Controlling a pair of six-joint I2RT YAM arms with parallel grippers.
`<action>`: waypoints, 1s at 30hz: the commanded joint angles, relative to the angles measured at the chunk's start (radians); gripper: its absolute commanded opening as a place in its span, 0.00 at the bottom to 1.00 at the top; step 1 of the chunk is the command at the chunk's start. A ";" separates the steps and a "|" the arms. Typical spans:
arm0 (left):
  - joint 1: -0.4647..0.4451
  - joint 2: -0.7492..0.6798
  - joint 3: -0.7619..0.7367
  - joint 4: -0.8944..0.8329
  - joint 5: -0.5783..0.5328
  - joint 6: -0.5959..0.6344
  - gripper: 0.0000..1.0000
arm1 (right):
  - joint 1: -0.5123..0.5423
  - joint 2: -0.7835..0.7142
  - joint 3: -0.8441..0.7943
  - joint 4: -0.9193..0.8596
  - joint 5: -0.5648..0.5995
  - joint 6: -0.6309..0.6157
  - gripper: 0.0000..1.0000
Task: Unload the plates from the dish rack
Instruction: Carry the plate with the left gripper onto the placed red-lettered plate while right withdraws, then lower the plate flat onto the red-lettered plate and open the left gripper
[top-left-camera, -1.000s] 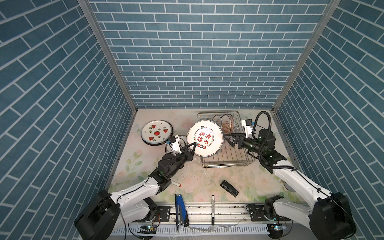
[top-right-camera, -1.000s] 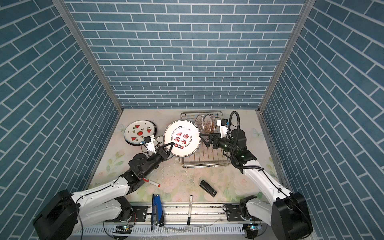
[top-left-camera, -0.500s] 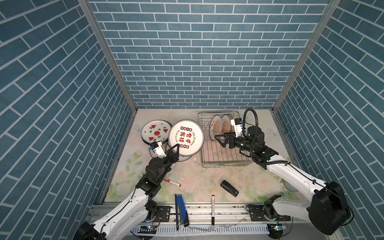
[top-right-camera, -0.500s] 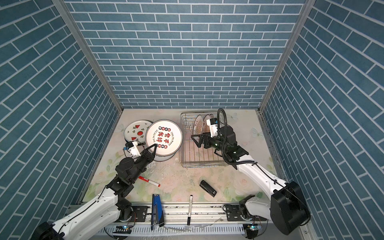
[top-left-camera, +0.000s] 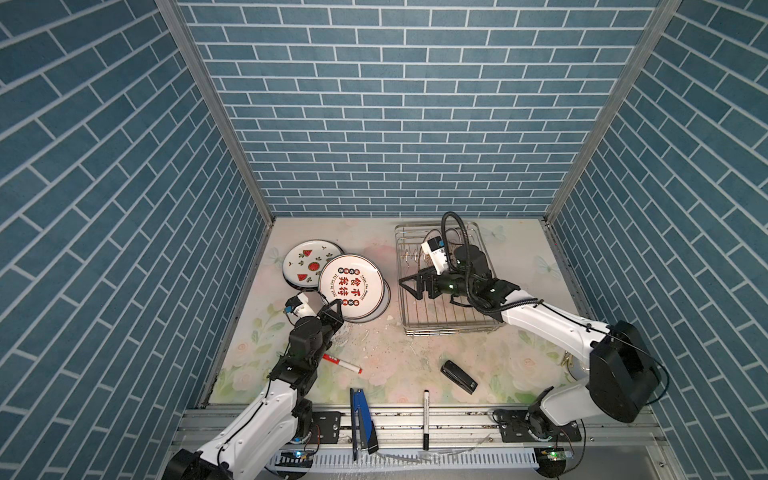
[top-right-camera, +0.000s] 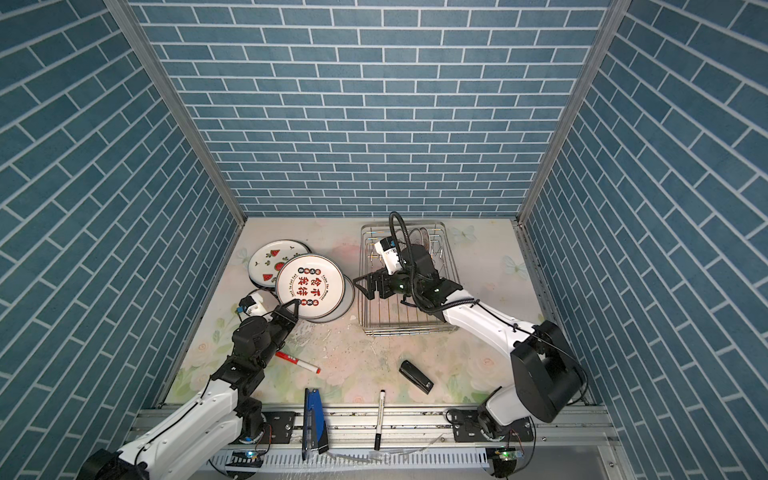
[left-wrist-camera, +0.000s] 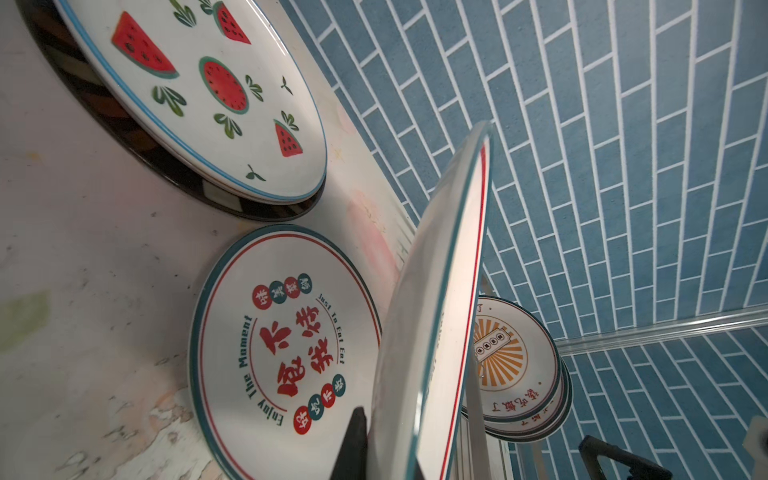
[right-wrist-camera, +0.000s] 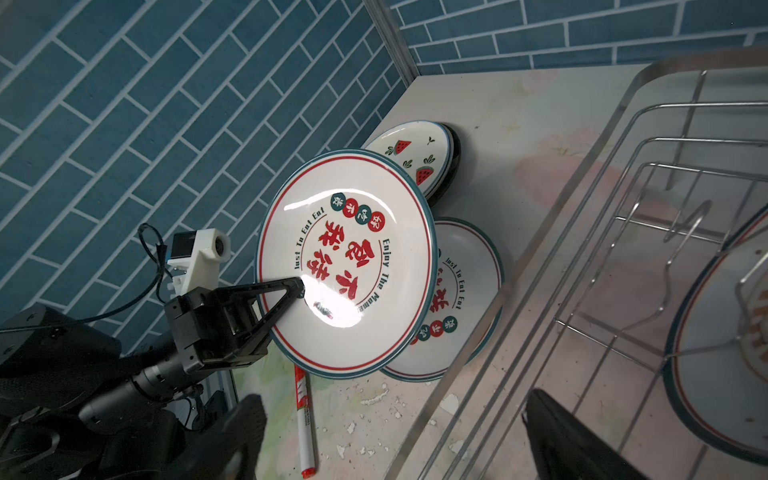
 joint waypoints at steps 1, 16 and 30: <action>0.012 0.021 0.031 0.024 -0.024 -0.002 0.00 | 0.022 0.027 0.036 0.035 0.007 -0.031 0.97; 0.013 0.246 0.120 0.017 -0.002 0.022 0.00 | 0.143 0.139 0.158 -0.075 0.149 -0.151 0.97; 0.012 0.341 0.139 0.004 0.044 -0.008 0.00 | 0.180 0.206 0.223 -0.102 0.208 -0.185 0.96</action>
